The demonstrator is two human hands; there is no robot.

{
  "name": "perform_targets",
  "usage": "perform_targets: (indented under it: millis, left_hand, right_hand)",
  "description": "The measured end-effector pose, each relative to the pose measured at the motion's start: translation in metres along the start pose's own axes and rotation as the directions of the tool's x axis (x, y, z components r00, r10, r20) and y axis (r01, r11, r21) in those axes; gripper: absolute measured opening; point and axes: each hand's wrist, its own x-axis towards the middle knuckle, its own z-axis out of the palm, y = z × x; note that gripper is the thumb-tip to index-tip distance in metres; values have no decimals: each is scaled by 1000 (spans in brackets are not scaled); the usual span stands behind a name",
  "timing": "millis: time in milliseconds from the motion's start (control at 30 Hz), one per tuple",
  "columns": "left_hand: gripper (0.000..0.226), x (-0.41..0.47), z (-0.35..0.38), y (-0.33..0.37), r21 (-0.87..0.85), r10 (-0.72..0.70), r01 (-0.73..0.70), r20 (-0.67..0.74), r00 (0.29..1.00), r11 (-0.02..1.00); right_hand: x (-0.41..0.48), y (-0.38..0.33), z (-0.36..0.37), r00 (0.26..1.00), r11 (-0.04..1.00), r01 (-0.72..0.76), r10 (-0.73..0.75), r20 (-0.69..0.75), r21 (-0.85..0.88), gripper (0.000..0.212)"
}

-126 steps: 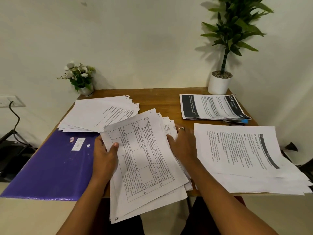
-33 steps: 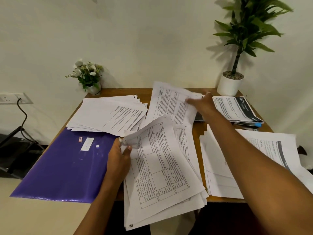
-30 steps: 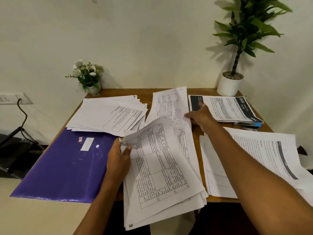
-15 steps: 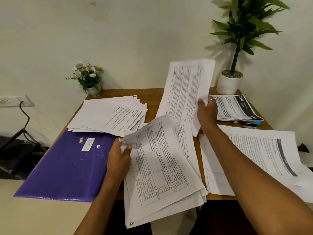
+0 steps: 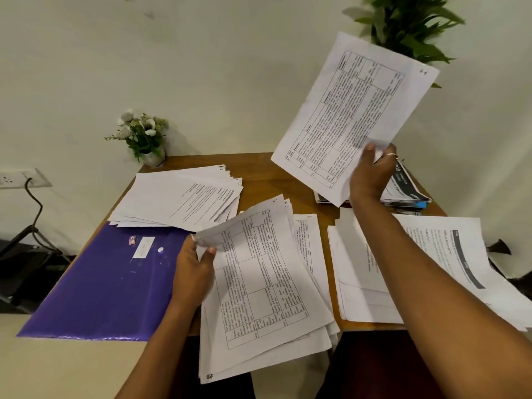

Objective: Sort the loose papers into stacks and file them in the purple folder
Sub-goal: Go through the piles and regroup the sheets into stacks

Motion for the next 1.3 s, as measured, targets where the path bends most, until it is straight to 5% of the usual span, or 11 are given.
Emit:
perform_targets:
  millis: [133, 233, 367, 533, 833, 1300]
  left_hand:
    - [29, 0, -1, 1, 1, 11, -11, -13, 1000, 1000]
    - [30, 1, -2, -1, -16, 6, -7, -30, 1000, 1000]
    - [32, 2, -6, -3, -104, -35, 27, -78, 996, 994]
    - [31, 4, -8, -4, -183, -87, 64, -121, 989, 981]
    - [33, -2, -5, 4, -103, -100, 88, -121, 988, 991]
    - [26, -1, -4, 4, -40, -108, 104, -117, 987, 994]
  right_hand:
    - [-10, 19, 2, 974, 983, -125, 147, 171, -131, 22]
    - [-28, 38, -1, 882, 941, -164, 274, 383, -295, 25]
    - [-48, 47, -10, 610, 850, -171, 489, 624, -498, 28]
    - [-69, 51, -20, 242, 714, -215, 700, 672, -666, 53]
    - [-91, 57, -28, -54, 629, -510, 657, 752, -586, 58]
    - [-89, 59, -37, -29, 614, -602, 622, 783, -510, 53]
